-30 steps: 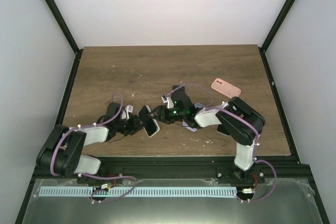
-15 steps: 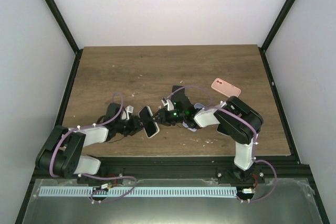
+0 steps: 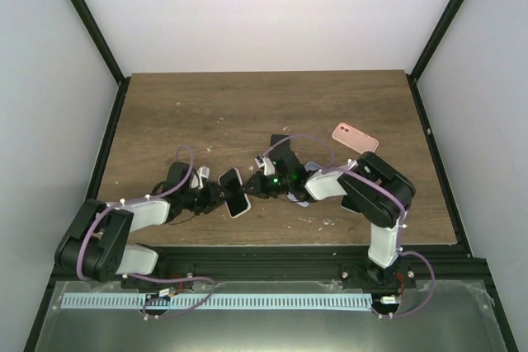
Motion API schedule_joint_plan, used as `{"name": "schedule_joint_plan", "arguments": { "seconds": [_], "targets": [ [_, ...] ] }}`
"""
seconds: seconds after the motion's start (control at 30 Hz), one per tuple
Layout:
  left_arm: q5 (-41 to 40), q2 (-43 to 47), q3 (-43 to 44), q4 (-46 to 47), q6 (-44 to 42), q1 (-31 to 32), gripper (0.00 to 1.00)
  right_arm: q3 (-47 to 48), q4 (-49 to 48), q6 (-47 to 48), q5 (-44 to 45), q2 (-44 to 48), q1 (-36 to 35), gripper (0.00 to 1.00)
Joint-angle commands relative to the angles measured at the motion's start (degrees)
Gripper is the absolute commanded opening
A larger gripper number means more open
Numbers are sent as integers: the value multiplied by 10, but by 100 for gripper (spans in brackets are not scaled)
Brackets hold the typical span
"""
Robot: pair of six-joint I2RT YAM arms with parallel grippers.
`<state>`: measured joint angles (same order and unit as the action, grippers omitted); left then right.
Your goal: Put the phone into the phone case
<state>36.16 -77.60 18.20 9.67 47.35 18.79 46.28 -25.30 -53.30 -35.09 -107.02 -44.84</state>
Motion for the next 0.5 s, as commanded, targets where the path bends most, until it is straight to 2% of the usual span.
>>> {"name": "schedule_joint_plan", "arguments": {
  "seconds": [0.0, 0.13, 0.27, 0.47],
  "targets": [
    [9, 24, -6, -17, 1, 5, 45, 6, 3, 18, -3, 34, -10, 1],
    [17, 92, -5, -34, 16, 4, 56, -7, 2, 28, 7, 78, -7, 1],
    [17, 200, 2, -75, 24, 3, 74, -34, -13, 31, 9, 136, 0, 1],
    [35, 338, 45, -135, 19, -1, 77, -82, -49, 33, 17, 253, 3, 1]
  ]
}}
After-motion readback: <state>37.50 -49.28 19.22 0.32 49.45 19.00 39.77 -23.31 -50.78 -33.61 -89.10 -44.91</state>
